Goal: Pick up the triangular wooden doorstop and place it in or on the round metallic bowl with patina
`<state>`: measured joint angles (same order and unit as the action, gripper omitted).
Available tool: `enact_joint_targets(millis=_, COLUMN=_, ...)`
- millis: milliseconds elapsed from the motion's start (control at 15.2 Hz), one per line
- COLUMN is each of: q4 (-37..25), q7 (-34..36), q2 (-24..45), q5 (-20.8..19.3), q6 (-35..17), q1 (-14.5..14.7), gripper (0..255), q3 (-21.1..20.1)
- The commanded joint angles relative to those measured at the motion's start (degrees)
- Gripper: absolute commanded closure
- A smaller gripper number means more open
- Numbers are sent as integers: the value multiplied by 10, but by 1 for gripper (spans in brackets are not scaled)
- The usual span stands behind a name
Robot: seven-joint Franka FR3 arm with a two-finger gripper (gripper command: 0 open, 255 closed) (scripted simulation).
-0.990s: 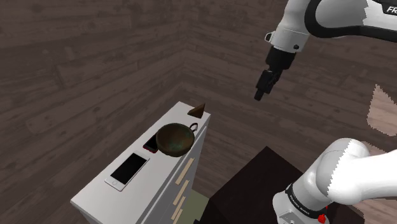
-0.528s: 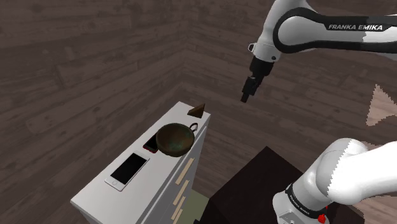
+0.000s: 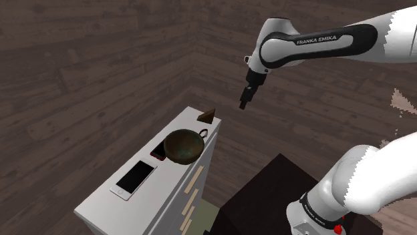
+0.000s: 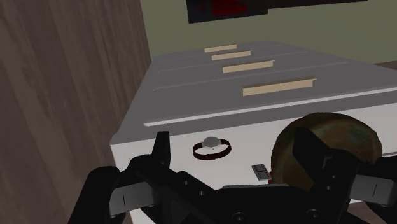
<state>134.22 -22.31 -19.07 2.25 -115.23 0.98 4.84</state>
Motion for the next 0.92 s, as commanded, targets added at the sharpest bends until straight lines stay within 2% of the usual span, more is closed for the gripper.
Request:
enact_joint_targets(millis=0, q4=-22, q7=-25, q2=46, q5=1, q6=-27, q1=1, gripper=0, q3=8)
enact_joint_targets(millis=462, q4=-105, q7=-105, q2=197, q5=20, q6=-101, q1=1, gripper=0, q3=23)
enact_joint_targets(millis=858, q4=-208, q7=-169, q2=330, q5=42, q6=-137, q1=-8, gripper=0, q3=21)
